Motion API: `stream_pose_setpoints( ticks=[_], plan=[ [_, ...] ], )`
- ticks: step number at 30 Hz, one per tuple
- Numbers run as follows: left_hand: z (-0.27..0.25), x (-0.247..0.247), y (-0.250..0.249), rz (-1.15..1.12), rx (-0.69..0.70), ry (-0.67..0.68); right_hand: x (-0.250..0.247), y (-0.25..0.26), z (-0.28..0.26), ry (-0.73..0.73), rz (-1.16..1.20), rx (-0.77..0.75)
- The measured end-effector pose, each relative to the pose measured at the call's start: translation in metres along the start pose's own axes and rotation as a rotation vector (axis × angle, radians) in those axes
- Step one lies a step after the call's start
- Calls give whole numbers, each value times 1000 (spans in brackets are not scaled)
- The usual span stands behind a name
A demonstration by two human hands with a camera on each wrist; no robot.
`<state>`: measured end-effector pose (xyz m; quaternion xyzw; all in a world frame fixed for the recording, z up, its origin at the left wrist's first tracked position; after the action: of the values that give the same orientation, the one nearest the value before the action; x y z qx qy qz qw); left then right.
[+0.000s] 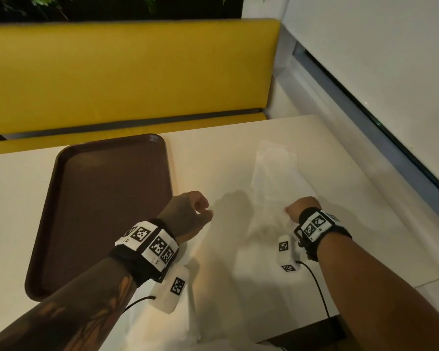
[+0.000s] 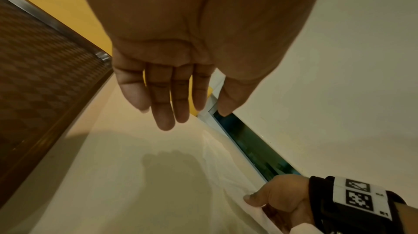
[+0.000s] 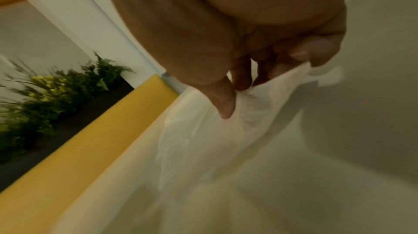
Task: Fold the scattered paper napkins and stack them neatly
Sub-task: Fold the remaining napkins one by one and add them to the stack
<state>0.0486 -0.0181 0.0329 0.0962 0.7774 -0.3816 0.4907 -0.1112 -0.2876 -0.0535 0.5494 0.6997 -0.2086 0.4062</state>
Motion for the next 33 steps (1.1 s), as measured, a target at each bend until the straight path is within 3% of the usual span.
stream_pose_setpoints(
  ticks=[4, 8, 11, 18, 24, 28, 33],
  plan=[
    [0, -1, -3, -8, 22, 4, -13, 20, -19, -28, 149, -84],
    [1, -2, -12, -54, 42, 13, -33, 36, -45, -140, 623, -219],
    [3, -3, -13, -193, 6, 38, -43, 57, -80, -90, 872, -398],
    [3, -22, -10, -631, -124, 68, -55, 105, -148, 117, 994, -804],
    [-3, -36, -5, -988, -95, -10, -46, 118, -164, 298, 1081, -865],
    [-4, -55, -10, -870, 49, -61, -38, 119, -164, 411, 1106, -846],
    [-18, -66, -12, -871, 131, -121, -41, 125, -169, 336, 1059, -899]
  ],
)
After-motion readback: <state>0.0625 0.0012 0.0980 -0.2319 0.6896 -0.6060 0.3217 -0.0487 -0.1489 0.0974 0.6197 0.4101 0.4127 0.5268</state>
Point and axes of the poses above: each hand's wrist, its own z-axis towards the middle knuckle, its own x-axis out of the palm, y = z × x, the point moved 7 cm from there along z, towards the middle knuckle, and after that the axes turned 10 degrees about z, right-handed, at the moved point
